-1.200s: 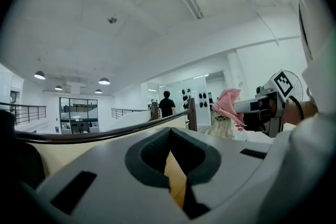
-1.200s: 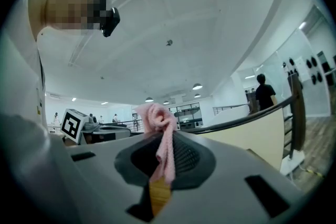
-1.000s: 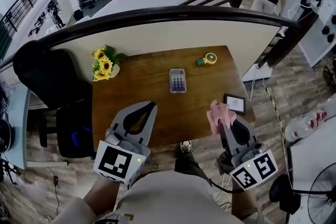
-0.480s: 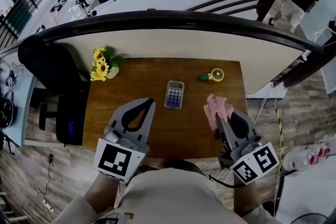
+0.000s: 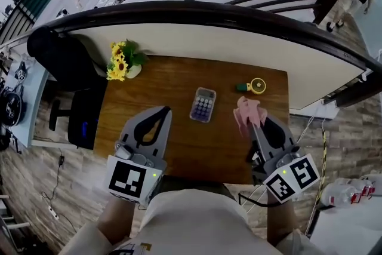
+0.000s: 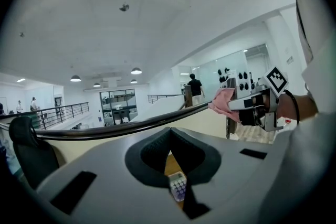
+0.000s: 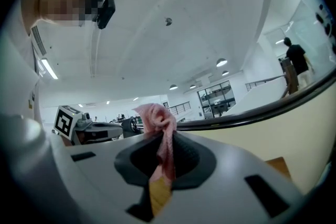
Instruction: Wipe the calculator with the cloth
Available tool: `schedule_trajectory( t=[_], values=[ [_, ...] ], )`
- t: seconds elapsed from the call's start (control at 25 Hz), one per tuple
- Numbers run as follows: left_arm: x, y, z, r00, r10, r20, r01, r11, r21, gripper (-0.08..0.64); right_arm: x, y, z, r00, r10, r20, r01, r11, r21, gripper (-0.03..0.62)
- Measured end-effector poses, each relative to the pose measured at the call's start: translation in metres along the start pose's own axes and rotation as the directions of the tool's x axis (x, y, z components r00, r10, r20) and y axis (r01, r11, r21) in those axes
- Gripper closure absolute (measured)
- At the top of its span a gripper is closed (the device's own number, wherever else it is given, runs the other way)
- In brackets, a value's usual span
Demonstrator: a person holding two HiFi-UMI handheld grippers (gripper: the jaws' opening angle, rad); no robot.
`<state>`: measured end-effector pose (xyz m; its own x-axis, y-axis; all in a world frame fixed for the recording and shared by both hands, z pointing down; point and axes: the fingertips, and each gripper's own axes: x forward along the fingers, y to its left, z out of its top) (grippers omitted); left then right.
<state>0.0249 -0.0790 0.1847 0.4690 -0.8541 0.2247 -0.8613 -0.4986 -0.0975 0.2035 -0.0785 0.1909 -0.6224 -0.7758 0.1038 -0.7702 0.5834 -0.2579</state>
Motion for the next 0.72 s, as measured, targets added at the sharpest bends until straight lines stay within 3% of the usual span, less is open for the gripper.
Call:
schedule_trajectory(
  t=[0.4,0.72],
  values=[
    [0.019,0.014,-0.024,0.998,-0.038,-0.049,0.036,0.999,-0.028,0.557,0.021,-0.011,-0.028,0.996,-0.042,-0.075,0.044,0.999,0.03,0.552],
    [0.059,0.031,-0.064,0.99,-0.105,-0.092,0.098,0.992,-0.075,0.557,0.056,-0.043,-0.06,0.983,-0.15,-0.105,0.159,0.983,0.087,0.552]
  ],
)
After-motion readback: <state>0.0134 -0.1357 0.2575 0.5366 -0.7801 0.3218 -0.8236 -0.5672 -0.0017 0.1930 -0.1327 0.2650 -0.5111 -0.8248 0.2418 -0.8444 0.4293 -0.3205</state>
